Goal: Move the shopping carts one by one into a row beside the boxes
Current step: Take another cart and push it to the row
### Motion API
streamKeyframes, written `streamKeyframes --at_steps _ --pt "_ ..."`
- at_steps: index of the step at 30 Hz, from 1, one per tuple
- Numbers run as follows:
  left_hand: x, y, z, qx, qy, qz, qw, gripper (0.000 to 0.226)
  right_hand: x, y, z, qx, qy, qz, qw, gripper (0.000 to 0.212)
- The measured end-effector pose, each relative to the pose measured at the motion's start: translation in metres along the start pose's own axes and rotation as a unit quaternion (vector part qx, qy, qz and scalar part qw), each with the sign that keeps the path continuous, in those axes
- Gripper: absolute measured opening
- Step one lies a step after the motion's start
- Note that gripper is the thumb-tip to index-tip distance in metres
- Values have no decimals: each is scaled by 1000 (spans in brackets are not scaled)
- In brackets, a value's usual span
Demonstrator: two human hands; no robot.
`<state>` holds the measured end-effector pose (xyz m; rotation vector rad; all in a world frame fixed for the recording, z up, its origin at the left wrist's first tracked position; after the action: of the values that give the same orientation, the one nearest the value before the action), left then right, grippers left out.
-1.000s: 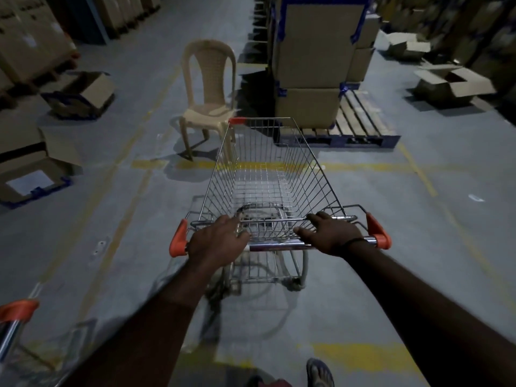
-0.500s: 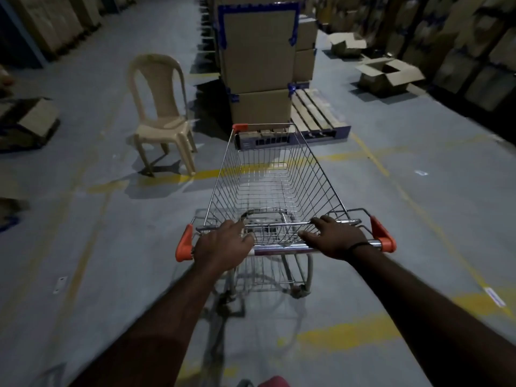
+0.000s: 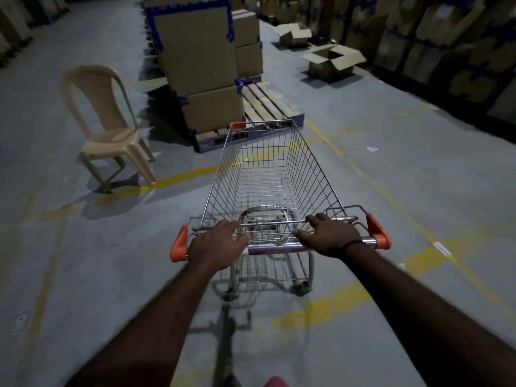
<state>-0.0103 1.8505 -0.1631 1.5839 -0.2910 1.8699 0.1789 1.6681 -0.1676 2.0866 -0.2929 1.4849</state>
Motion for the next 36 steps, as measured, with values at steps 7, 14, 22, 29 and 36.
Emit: streamKeyframes --at_steps 7,14,22,29,36 --pt "-15 12 55 -38 -10 -12 999 56 -4 39 52 -40 -17 14 999 89" --pt "-27 12 104 -87 -28 -28 995 57 -8 72 94 -82 -39 39 995 89" --pt "-38 2 168 -147 -63 -77 984 67 -10 109 136 -166 -68 67 982 83" --pt "-52 -3 224 -240 -104 -115 958 71 -19 146 164 -258 -100 93 957 80" --pt "-66 5 278 -330 -131 -136 925 71 -32 191 181 -351 -133 118 919 84"
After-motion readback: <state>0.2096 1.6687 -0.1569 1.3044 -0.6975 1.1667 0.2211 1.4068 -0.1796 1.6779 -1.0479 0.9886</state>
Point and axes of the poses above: each hand's wrist, its own y-axis away from the middle knuckle, its own x-axis out of the back of the hand, z = x × y, the point moved 6 cm from there along -y, towards the middle knuckle, and after that the axes turned 10 degrees about x, right-handed, at the moved point
